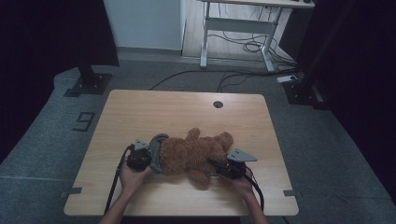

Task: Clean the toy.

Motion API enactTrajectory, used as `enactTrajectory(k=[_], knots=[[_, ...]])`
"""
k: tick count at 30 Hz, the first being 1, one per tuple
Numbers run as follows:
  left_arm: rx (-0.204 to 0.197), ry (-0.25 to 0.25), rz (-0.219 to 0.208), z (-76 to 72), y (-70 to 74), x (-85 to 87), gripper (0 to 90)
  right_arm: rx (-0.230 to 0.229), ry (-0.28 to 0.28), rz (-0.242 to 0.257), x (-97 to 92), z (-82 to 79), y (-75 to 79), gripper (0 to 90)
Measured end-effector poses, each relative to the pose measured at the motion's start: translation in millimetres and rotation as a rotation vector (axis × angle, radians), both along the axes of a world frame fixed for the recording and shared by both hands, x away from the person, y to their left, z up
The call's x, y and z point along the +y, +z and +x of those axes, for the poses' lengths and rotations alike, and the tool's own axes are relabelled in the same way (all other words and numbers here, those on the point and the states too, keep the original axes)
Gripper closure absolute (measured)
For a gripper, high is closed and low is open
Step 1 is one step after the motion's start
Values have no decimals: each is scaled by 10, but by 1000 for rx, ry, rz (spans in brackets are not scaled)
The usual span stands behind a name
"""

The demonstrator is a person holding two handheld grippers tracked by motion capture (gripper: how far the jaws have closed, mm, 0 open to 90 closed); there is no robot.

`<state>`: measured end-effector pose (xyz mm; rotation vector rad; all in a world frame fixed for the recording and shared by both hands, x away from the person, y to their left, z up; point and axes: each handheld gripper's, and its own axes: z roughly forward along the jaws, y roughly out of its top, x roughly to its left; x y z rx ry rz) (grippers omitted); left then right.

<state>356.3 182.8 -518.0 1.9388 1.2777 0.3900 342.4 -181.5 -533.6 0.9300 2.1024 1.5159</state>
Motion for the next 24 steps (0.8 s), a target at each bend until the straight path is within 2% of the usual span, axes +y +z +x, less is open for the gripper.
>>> enactTrajectory(k=[3,5,6,7,9,11,13,16,17,19,20,22,24], knots=[[-50,9,-15,15,224,25,811,3,-1,5,-9,5,-2,532],[-100,10,-36,15,433,19,811,2,-2,6,-10,4,-2,531],[-137,-5,-59,14,594,-11,811,2,-1,5,-9,4,-2,531],[-153,-17,-67,13,670,-41,811,1,0,4,-8,5,-1,531],[-186,-45,-69,19,825,-161,811,1,-1,4,-7,5,0,530],[-210,-90,-61,48,973,-390,811,-1,-3,4,-4,3,-1,530],[-215,-132,-53,90,1050,-613,811,-1,-4,5,-3,2,0,530],[-222,-204,-31,184,1101,-1084,810,-2,-3,1,-6,0,1,530],[-215,-228,-33,227,1097,-1259,810,-4,-5,4,-3,-1,-1,529],[-199,-254,-45,280,1079,-1458,810,-7,-5,4,-2,-2,-3,529],[-189,-275,-49,317,1057,-1619,810,-7,-7,5,0,-5,-3,529],[-178,-295,-50,365,1013,-1821,809,-9,-9,2,4,-14,-3,529],[-145,-311,-46,419,934,-2008,808,-14,-11,0,11,-22,-4,529]])
